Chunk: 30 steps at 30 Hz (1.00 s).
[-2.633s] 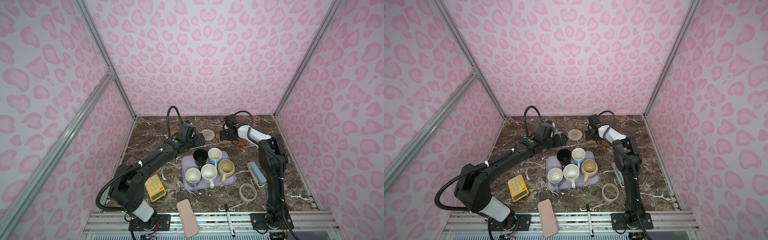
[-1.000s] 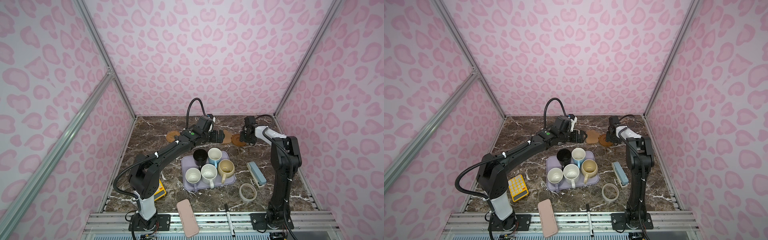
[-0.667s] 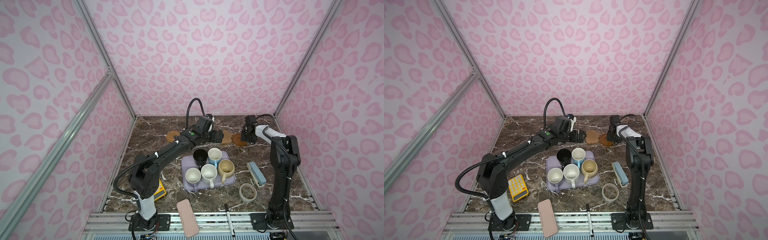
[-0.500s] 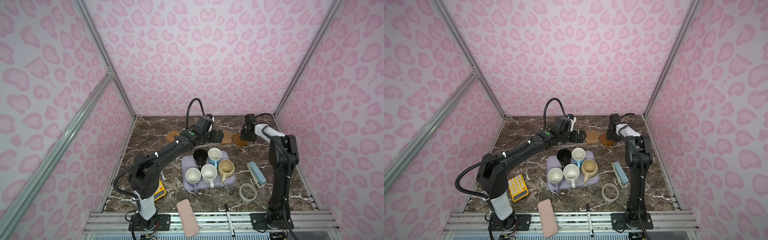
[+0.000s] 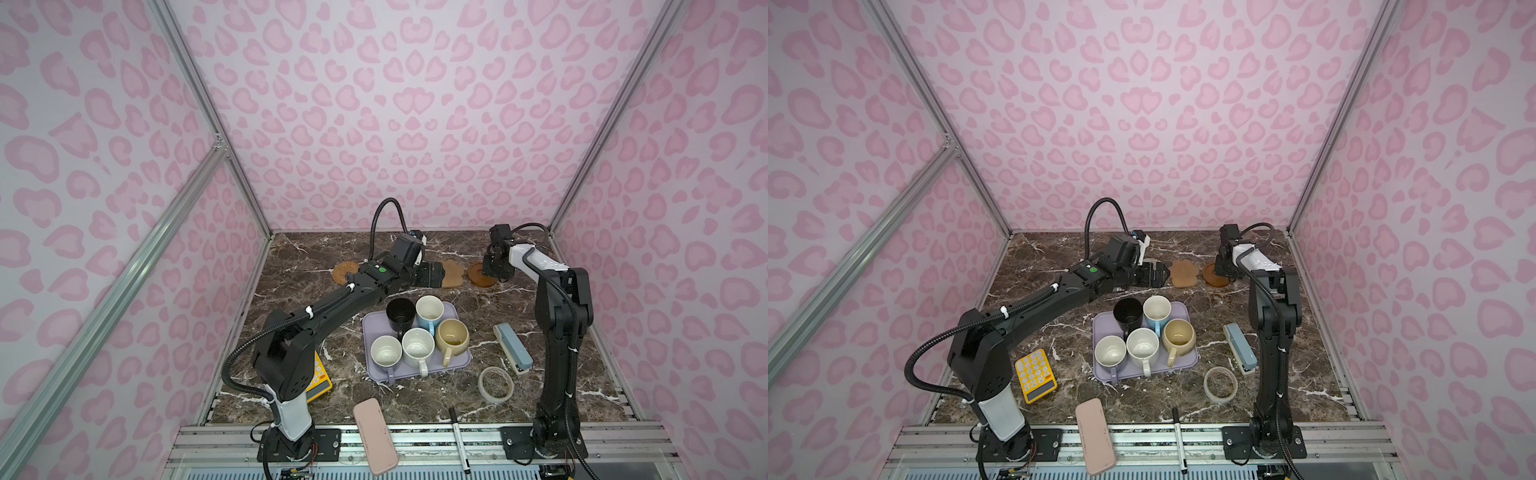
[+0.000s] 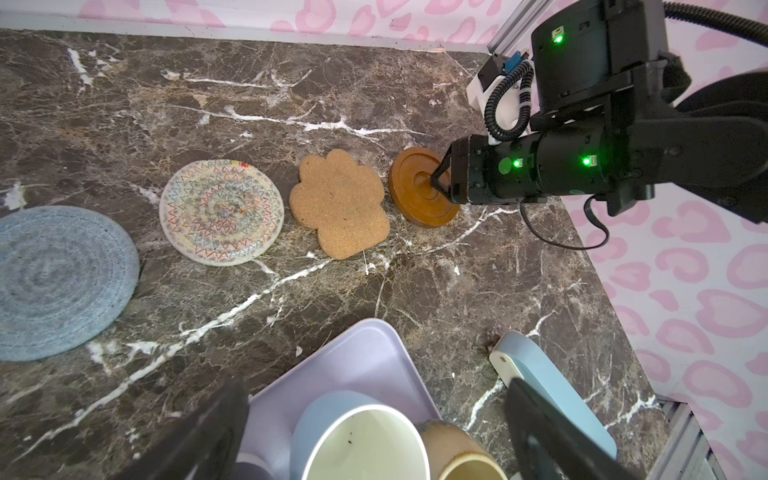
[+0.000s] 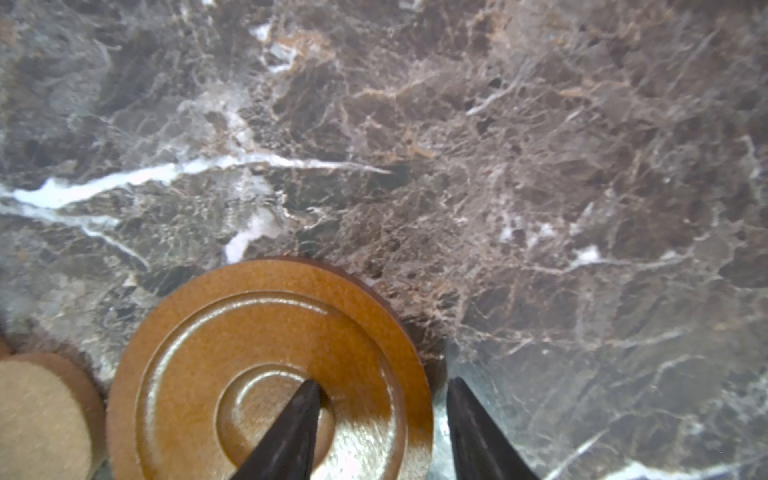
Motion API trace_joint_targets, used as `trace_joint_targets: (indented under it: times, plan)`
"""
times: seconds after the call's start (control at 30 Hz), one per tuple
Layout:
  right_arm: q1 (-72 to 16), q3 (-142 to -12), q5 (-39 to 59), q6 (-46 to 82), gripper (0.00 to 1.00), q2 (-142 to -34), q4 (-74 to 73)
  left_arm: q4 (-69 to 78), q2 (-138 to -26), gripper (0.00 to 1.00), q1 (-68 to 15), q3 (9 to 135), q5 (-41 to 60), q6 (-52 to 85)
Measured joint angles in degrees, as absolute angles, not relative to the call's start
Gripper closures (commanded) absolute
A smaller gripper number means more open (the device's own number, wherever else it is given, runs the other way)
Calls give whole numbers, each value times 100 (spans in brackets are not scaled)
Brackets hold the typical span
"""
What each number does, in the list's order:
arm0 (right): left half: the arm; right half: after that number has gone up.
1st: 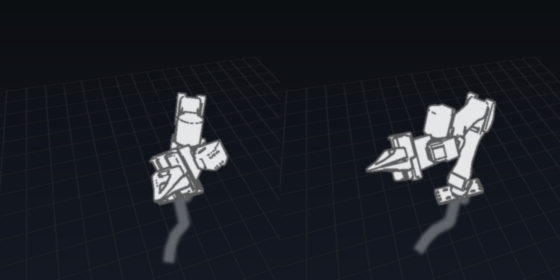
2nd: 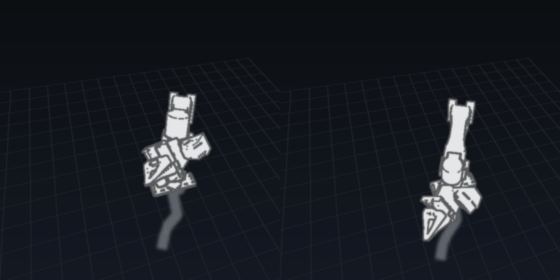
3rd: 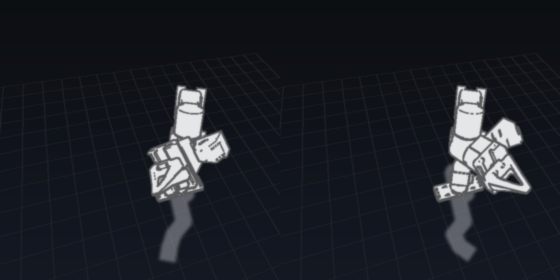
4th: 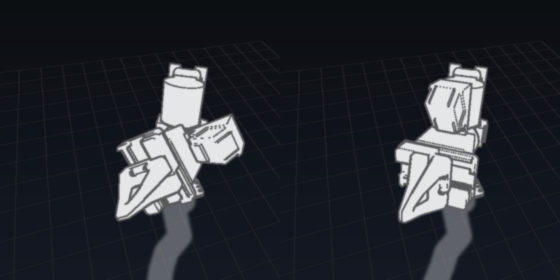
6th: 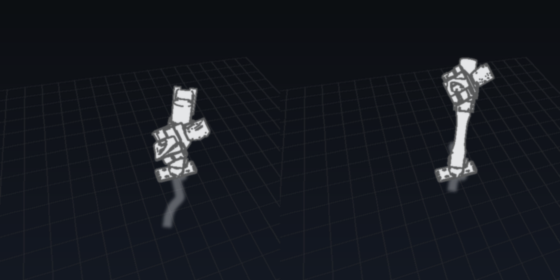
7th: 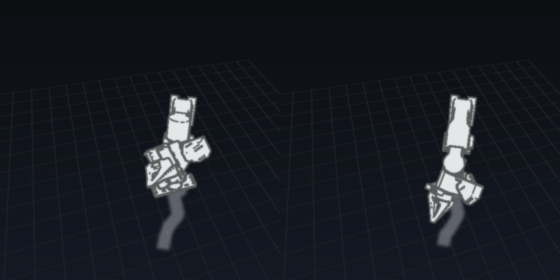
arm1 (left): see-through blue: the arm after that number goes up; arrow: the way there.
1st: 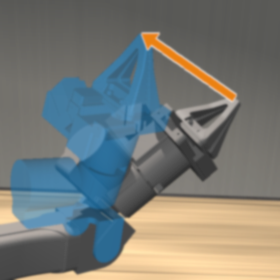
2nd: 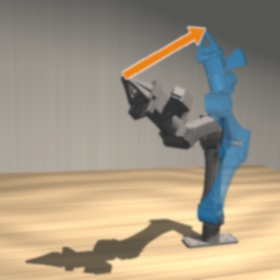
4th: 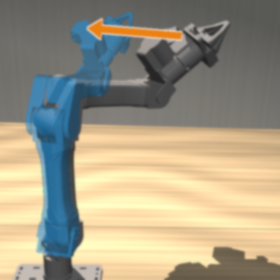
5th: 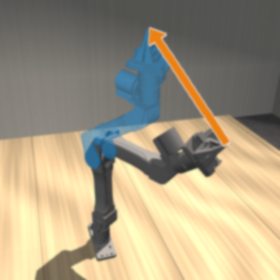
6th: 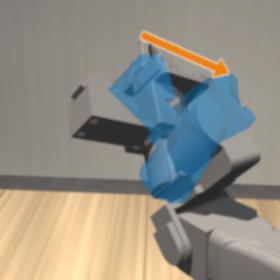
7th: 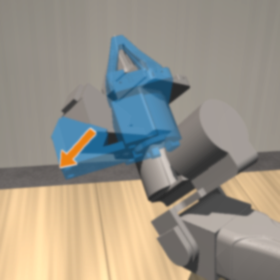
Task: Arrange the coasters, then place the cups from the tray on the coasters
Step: 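Draw both grippers back from the coaster row toward the lilac tray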
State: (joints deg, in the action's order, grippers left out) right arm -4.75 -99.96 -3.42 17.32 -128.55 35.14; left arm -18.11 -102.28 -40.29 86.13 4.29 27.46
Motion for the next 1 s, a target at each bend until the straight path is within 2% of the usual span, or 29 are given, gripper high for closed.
trace_joint_targets:
  times: [0.2,0.3,0.4,0.63,0.77,1.0]
  plan:
    - [-659,-9865,-475,1673,26,-12407,3446,-1660,-9848,2,-4018,8315,421,2853]
    - [-703,-9535,-567,1629,12,-11944,3249,-1686,-9603,2,-4018,8311,290,2849]
    - [-821,-9072,-843,1553,4,-11325,3103,-1693,-9174,2,-4018,8071,89,2801]
    - [-1546,-8077,-1160,1247,1,-9765,2847,-1422,-7749,2,-4018,6681,-340,2856]
    - [-2274,-7155,-1621,993,1,-8739,2676,-1203,-6838,2,-4018,5824,-690,3022]
    - [-3288,-5487,-1579,829,1,-6831,2058,-1116,-5323,2,-4025,4506,-1186,3330]
